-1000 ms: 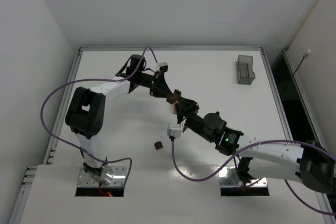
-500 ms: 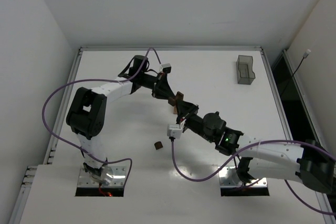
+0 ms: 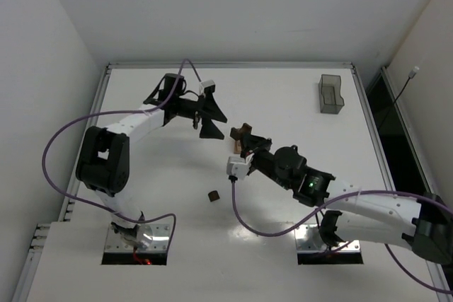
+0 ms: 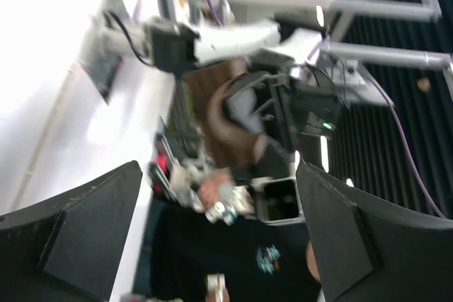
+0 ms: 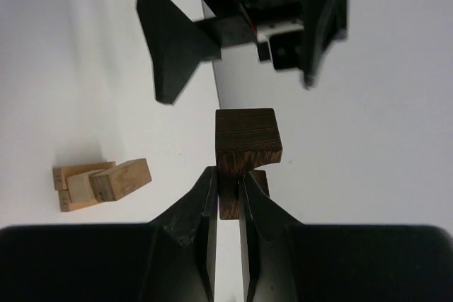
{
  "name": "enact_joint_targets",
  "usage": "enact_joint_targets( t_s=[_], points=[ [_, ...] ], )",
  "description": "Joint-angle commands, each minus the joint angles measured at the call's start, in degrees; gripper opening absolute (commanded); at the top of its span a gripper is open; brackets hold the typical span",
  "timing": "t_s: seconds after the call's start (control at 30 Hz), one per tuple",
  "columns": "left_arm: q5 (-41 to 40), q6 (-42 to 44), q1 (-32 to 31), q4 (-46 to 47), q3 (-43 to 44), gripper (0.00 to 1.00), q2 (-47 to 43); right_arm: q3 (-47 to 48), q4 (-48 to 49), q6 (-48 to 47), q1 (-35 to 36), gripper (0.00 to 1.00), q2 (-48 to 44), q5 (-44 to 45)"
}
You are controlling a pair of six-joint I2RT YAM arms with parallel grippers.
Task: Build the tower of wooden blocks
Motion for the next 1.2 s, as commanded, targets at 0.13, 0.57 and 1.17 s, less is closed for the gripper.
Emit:
enact_joint_targets(
  t_s=[0.13, 0.57, 1.17],
  points=[
    [-21.1, 32.23, 10.19, -31.68, 6.23, 0.9, -3.46, 18.72, -25.44, 36.24, -5.44, 0.0, -2.33, 1.05],
    [-40.9, 47.37, 13.62, -37.69, 4.93, 0.85, -5.92, 22.09, -31.2, 103.64, -34.6, 0.0, 6.72, -42.27],
    [-34.04, 61.09, 18.02, -42.25, 1.58, 0.85, -6.8, 38.18, 3.7, 137.87, -51.24, 0.0, 40.91, -78.31]
  ],
)
